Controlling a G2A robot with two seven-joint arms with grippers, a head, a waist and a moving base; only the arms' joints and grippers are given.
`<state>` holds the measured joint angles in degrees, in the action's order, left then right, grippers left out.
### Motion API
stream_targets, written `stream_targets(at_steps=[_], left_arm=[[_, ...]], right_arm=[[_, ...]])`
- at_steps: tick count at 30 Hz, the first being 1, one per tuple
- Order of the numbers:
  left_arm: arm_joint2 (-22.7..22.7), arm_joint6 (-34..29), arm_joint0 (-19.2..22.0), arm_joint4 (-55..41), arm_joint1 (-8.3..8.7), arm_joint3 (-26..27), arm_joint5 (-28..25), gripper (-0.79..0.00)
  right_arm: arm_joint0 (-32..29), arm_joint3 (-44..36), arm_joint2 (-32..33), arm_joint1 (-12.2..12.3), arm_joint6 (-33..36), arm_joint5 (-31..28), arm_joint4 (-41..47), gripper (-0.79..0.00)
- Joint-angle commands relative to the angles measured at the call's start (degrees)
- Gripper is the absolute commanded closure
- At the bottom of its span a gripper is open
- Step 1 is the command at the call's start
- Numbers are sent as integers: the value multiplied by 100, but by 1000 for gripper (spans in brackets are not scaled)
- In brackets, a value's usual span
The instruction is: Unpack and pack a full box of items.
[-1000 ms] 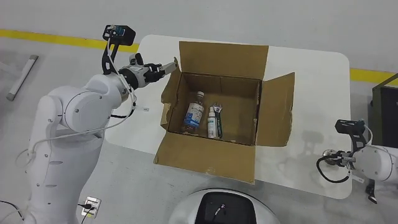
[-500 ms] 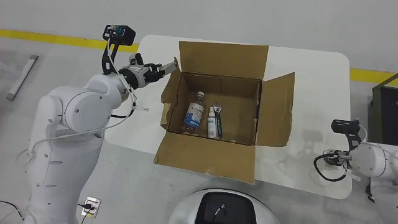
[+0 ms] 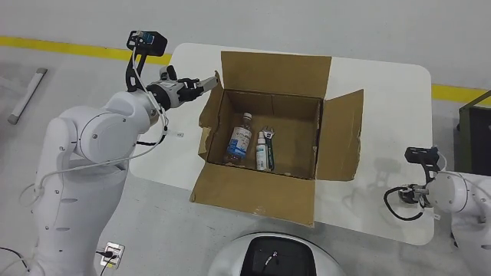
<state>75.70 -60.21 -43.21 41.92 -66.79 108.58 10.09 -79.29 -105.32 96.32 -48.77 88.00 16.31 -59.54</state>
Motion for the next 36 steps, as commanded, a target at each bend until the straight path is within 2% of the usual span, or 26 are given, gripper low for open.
stream_targets(at_steps=[1, 2, 3, 6, 10, 14, 19, 24, 29, 32, 36], left_arm=[[0, 0, 0, 0, 0, 0, 0, -785], [0, 0, 0, 0, 0, 0, 0, -785], [0, 0, 0, 0, 0, 0, 0, -785], [0, 0, 0, 0, 0, 0, 0, -785], [0, 0, 0, 0, 0, 0, 0, -785], [0, 0, 0, 0, 0, 0, 0, -785], [0, 0, 0, 0, 0, 0, 0, -785], [0, 0, 0, 0, 0, 0, 0, -785], [0, 0, 0, 0, 0, 0, 0, -785], [0, 0, 0, 0, 0, 0, 0, -785], [0, 0, 0, 0, 0, 0, 0, -785]], right_arm=[[26, 27, -28, -3, 0, 0, -19, -209], [40, 44, -42, -6, 0, 0, -24, -191], [54, 57, -53, -7, 0, 0, -36, -120], [98, 77, -57, -16, 0, 0, -39, 0], [169, -16, 69, -34, 0, 0, 80, 0], [317, -420, 573, -89, -26, 27, 608, 0], [507, -1384, 1374, -184, -809, 809, 1789, 0], [765, -2378, 1610, -186, -1476, 1474, 2936, 0], [1441, -2654, 1065, -146, -1758, 1755, 4006, 0], [1952, -2549, 367, -140, -1846, 1828, 4410, 0], [2622, -2284, -761, -163, -1990, 1905, 4482, 0]])
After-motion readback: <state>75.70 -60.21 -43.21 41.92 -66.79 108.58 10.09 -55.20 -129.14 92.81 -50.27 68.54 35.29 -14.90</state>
